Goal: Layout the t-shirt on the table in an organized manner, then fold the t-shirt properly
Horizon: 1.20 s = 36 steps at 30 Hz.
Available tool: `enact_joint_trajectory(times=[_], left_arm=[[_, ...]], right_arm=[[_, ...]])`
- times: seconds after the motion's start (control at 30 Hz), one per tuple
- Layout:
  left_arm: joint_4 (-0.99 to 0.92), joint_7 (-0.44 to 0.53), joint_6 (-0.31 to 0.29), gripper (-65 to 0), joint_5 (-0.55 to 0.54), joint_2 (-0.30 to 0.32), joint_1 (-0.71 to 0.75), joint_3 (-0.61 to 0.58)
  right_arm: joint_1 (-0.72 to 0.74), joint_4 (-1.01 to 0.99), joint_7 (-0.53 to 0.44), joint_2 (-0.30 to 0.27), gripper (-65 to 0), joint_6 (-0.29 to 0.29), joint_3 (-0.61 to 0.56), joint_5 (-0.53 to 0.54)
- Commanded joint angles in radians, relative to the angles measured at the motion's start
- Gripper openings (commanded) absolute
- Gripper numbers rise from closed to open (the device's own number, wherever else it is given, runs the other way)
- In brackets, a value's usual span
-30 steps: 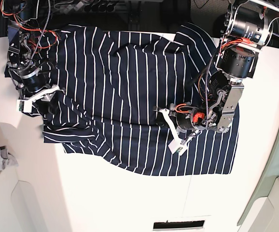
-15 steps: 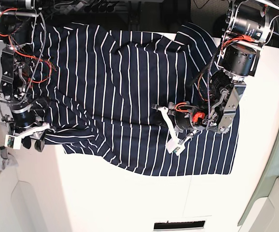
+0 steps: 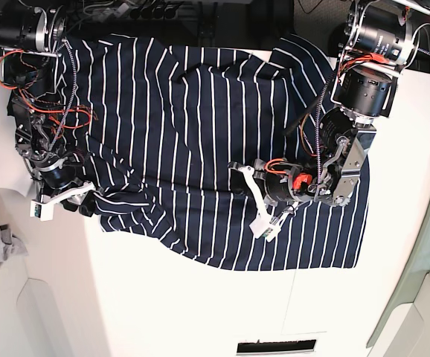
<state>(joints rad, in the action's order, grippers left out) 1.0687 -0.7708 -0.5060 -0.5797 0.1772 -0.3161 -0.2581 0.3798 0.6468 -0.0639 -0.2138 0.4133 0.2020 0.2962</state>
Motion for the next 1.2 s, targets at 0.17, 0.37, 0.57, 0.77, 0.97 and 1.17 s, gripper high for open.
enact_joint_trajectory(times=[0.17,0.37,0.57,0.77,0.97,1.17], left_arm=[[0.016,0.017,-0.007,-65.0,-0.014,0.000,-0.024,0.002],[0.016,0.027,-0.007,-65.0,-0.006,0.000,-0.023,0.002],[0.016,0.030,-0.007,-65.0,0.016,0.000,-0.009,0.002],[0.016,0.034,-0.007,-65.0,0.031,0.000,0.019,0.002],[0.016,0.035,-0.007,-65.0,0.031,0.000,0.047,0.002],[0.016,0.035,-0.007,-65.0,0.030,0.000,0.056,0.002]], right_arm=[[0.021,0.014,-0.014,0.008,-59.2,0.129,0.001,0.017],[0.022,0.027,-0.015,0.024,-65.0,0.153,0.001,0.018],[0.025,0.148,-0.015,0.020,-65.0,0.153,0.002,0.014],[0.044,0.399,-0.003,0.000,-65.0,0.153,0.001,-0.035],[0.021,0.590,0.151,0.001,-65.0,0.151,0.001,0.011],[0.005,0.563,0.151,0.000,-57.6,0.013,0.002,-0.054]])
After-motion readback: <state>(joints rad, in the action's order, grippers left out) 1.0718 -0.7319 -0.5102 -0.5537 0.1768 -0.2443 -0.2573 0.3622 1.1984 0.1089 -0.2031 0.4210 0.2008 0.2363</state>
